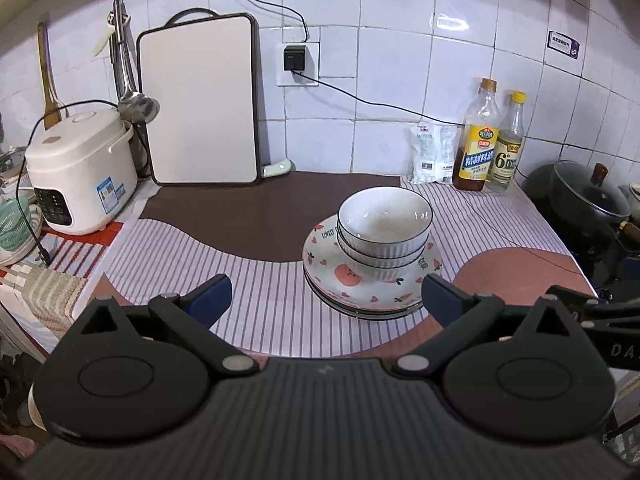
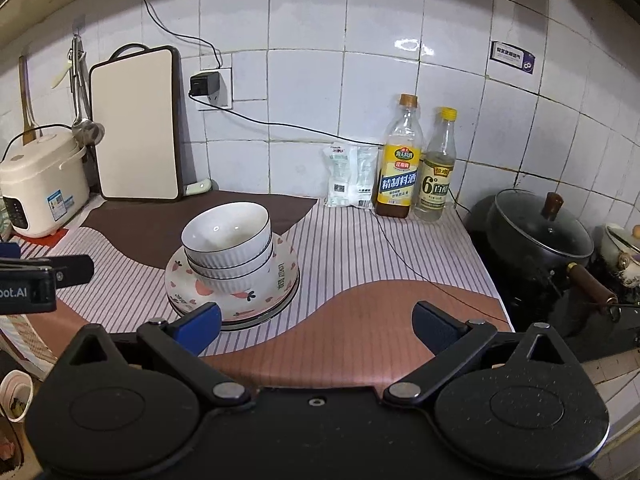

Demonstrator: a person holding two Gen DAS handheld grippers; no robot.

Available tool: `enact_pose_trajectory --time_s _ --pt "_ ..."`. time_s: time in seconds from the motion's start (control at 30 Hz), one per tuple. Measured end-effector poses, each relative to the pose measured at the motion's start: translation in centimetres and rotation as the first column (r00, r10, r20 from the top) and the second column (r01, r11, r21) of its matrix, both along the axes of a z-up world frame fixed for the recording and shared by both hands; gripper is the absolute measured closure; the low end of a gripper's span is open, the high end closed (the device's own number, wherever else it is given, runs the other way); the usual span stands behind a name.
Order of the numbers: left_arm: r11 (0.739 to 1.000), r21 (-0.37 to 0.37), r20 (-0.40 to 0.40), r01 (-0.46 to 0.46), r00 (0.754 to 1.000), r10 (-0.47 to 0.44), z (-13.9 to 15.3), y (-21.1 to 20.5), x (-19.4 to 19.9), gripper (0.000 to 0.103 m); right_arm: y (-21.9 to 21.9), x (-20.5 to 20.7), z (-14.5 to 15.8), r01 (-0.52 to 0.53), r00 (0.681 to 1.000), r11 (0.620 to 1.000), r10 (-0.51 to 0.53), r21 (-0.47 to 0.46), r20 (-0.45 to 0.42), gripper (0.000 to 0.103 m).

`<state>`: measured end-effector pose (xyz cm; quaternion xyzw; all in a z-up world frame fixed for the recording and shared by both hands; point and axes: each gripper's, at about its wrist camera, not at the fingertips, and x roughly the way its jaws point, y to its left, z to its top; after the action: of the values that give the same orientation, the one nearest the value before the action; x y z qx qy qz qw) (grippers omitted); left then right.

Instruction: Organize plates and bowls

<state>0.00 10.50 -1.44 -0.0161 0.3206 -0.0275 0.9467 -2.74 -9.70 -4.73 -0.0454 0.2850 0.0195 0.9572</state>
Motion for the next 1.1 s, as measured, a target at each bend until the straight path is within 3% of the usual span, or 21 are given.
enact_pose_trajectory --time_s 0.27,0.6,1.1 --pt "1.0 0.018 -0.013 0.002 1.0 -0.002 -1.04 -0.37 0.08 0.0 -0.36 -0.17 -0.14 0.018 1.0 1.0 -0.018 0.002 0.004 0.0" --pt "1.0 0.02 0.043 0.0 0.999 -0.001 -0.38 -0.15 -0.53 0.0 -0.03 -0.37 -0.3 0.03 1.0 0.999 -0.03 -0.028 0.01 0.0" --pt "1.0 0.026 0.046 -0.001 0.999 -0.001 -0.25 -0.11 -0.64 0.0 -0.33 -0.43 -0.42 0.035 0.999 0.999 -0.035 -0.017 0.003 0.0"
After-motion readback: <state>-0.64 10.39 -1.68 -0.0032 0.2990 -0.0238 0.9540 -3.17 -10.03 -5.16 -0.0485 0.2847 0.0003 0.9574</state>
